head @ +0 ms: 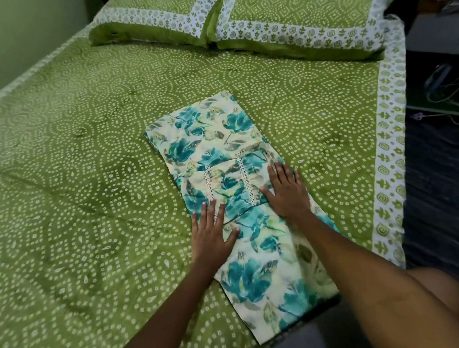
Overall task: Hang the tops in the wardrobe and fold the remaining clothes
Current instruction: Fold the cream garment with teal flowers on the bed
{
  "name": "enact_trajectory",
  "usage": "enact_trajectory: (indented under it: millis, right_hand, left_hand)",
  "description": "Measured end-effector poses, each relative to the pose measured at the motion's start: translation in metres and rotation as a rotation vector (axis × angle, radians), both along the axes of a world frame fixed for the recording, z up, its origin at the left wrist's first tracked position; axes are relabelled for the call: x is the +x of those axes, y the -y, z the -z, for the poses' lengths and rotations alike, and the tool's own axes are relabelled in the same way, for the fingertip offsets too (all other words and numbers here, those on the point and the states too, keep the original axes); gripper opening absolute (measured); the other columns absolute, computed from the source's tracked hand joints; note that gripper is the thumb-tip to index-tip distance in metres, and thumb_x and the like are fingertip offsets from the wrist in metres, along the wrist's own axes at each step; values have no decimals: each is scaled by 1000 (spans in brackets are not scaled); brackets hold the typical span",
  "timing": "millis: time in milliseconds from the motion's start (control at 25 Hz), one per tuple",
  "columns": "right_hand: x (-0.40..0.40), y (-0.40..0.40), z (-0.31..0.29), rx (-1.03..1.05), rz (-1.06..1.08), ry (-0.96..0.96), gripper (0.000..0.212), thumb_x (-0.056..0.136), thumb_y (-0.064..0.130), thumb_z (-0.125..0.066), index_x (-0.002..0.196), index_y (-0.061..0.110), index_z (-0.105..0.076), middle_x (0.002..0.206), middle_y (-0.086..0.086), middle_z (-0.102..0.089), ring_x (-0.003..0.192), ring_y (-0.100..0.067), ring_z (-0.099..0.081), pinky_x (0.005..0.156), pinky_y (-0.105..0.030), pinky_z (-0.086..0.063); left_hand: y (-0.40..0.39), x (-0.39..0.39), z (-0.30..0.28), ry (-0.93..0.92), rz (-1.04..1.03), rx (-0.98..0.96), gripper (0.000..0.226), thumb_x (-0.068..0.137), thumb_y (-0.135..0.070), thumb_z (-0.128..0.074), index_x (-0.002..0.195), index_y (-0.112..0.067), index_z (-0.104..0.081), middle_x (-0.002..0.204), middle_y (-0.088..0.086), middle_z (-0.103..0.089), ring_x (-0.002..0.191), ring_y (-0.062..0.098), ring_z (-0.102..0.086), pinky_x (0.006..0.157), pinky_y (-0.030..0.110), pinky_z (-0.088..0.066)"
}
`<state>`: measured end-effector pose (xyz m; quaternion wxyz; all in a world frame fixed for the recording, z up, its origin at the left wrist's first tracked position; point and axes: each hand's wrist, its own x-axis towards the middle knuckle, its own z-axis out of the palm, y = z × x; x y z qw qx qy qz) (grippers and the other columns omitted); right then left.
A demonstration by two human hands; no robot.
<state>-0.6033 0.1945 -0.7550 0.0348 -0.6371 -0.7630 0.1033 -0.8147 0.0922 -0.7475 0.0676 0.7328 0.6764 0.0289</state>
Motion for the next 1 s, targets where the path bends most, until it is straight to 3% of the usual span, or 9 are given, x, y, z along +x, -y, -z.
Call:
enact_trajectory:
  millis: [120, 280, 400, 520, 600, 680, 760, 840, 1000]
  right_hand:
    - [30, 25, -1, 27, -151, 61, 80, 86, 60, -3, 151, 13, -11, 158, -6, -7, 146, -22, -1, 116, -39, 6]
    - [66, 59, 0, 52, -423, 124, 63, 95, 51, -9, 148, 20, -24, 155, -2, -18, 144, -22, -10, 115, -40, 2]
    - [92, 80, -5, 8, -526, 143, 62, 95, 55, -1, 147, 30, -24, 153, 6, -16, 143, -19, -9, 113, -36, 4]
    - [124, 95, -13, -181, -537, -1, 63, 88, 65, 2, 143, 37, -10, 149, 19, -5, 143, -11, 4, 115, -31, 8]
    - [143, 102, -23, -324, -466, -267, 70, 88, 65, -12, 142, 25, -28, 148, 14, -20, 141, -9, -5, 118, -35, -2]
    - [158, 108, -36, -472, -341, -424, 55, 86, 35, -39, 136, 13, -45, 146, 5, -32, 138, -7, -12, 119, -38, -4]
    - [164, 116, -44, -485, -354, -369, 65, 74, -3, -46, 136, 16, -46, 145, 10, -31, 137, -6, -11, 119, -39, -3]
    - [166, 121, -45, -428, -413, -279, 67, 76, -11, -52, 132, 25, -50, 142, 19, -27, 138, -5, -11, 118, -35, -3]
    - [157, 115, -58, -441, -231, -498, 46, 78, -12, -54, 110, 17, -69, 133, 12, -50, 132, -10, -36, 112, -34, -28]
  left_hand:
    - [25, 5, 1, 14, 148, 8, 69, 95, -60, -13, 143, -15, -36, 150, 7, -33, 141, 22, -18, 115, 35, -1]
    - [63, 16, 5, 4, 393, 30, 65, 95, -61, -17, 147, -22, -29, 153, 4, -27, 143, 20, -14, 114, 38, -7]
    - [98, 22, 6, 23, 538, -5, 65, 94, -62, -21, 148, -27, -22, 154, 3, -25, 143, 23, -14, 112, 43, -12]
    - [132, 21, 4, 36, 686, -32, 75, 89, -70, -23, 150, -27, -19, 157, 1, -16, 145, 24, -10, 115, 45, -9]
    - [145, 16, 1, 57, 753, -42, 81, 86, -72, -28, 150, -23, -20, 158, -1, -15, 146, 22, -9, 117, 42, -5]
    - [148, 16, 2, 180, 730, -18, 78, 83, -61, -42, 149, -24, -22, 156, -1, -22, 145, 19, -16, 118, 37, -6]
    - [149, 18, 3, 308, 607, -27, 83, 74, -46, -53, 149, -32, -19, 152, -3, -30, 140, 13, -28, 118, 31, -11]
    - [150, 24, 2, 338, 532, -1, 80, 73, -41, -57, 146, -35, -24, 147, -6, -38, 135, 8, -35, 115, 29, -18]
    - [152, 34, -3, 524, 284, 85, 37, 83, -25, -51, 118, -23, -63, 122, -8, -62, 112, 1, -51, 98, 28, -40]
